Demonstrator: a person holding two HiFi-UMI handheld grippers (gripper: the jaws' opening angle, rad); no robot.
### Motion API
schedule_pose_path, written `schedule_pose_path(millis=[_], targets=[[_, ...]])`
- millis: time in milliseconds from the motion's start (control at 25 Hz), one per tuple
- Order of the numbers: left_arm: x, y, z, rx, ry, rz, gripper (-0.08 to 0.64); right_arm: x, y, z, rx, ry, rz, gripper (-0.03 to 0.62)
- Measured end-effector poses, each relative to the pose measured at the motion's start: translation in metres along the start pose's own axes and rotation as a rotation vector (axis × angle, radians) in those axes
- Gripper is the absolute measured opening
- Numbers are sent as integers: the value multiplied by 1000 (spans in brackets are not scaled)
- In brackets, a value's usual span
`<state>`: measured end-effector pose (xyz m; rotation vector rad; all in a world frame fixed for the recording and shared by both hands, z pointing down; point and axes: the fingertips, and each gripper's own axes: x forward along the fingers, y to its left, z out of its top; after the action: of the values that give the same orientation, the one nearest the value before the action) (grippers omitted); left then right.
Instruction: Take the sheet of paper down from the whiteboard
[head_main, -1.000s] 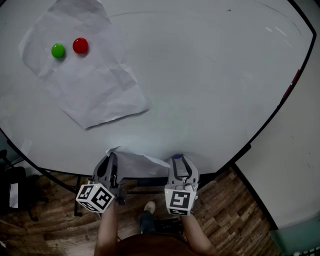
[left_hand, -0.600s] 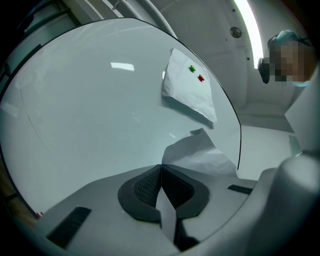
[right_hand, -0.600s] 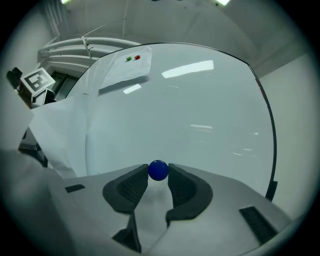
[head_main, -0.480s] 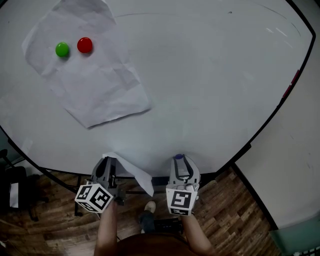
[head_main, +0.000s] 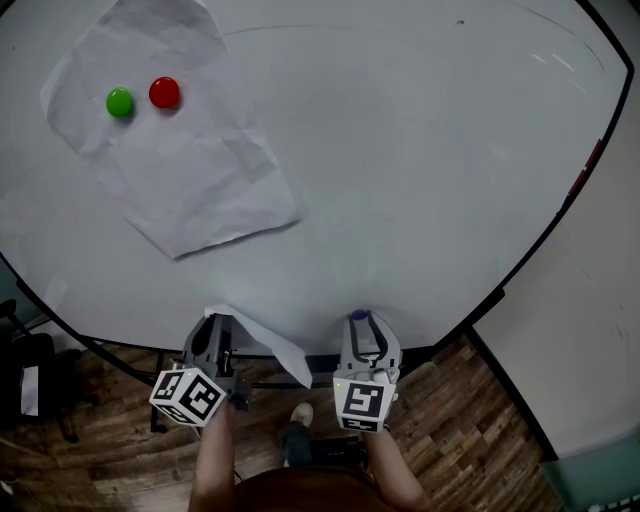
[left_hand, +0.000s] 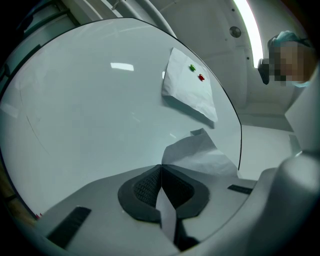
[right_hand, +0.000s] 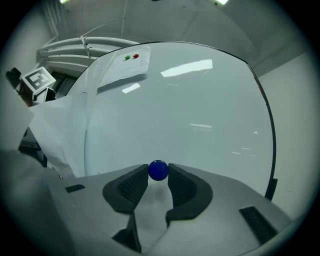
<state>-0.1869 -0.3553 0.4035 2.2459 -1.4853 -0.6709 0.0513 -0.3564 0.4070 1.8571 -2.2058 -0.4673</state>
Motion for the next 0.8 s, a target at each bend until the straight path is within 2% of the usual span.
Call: schedule_pose_path(millis=[800], targets=[[-2,-2,-1,-16,-5,1,25,-3,-2,-7,0,17,1,137]])
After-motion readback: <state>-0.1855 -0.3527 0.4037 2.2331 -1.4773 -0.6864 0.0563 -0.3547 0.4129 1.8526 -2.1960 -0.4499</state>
